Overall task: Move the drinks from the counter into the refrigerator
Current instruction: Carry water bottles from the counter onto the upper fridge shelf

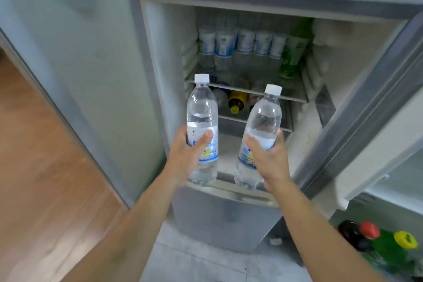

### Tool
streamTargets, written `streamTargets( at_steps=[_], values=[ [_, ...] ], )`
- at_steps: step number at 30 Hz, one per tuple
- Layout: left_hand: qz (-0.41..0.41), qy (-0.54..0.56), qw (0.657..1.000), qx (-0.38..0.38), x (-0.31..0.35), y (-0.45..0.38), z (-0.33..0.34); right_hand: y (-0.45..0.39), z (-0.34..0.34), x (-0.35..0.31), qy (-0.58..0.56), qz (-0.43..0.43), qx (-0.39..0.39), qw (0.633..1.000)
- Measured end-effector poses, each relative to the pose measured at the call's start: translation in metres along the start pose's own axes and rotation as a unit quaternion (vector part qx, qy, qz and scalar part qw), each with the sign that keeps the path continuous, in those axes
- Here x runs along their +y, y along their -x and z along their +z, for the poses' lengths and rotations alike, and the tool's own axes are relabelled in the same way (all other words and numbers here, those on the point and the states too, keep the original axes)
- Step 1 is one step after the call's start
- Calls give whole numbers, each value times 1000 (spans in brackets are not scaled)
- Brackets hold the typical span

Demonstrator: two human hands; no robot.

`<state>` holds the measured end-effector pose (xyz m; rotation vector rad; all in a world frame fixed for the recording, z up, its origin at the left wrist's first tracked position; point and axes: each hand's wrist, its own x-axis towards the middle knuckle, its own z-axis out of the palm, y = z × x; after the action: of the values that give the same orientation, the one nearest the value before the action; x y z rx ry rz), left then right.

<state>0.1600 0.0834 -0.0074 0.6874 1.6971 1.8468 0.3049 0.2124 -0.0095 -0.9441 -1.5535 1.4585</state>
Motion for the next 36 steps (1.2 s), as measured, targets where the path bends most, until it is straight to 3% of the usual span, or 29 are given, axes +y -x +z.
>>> streamTargets(
  at_steps=[11, 22, 26, 33, 36],
  values=[
    [88, -22, 996, 11, 64, -165, 66, -165, 22, -67, -128, -75, 108, 983],
    [125, -38, 991, 11, 67, -290, 123, -269, 30, -65, -34, -121, 111, 986],
    [162, -155, 975, 5, 62, -318, 127, -298, 43, -62, 0, -109, 111, 988],
    [163, -234, 958, -22, 50, -351, 125, -334, 69, -64, 39, -58, 96, 993],
    [224, -329, 917, 26, 39, -346, 118, -339, 69, -58, 55, -74, 76, 993]
  ],
)
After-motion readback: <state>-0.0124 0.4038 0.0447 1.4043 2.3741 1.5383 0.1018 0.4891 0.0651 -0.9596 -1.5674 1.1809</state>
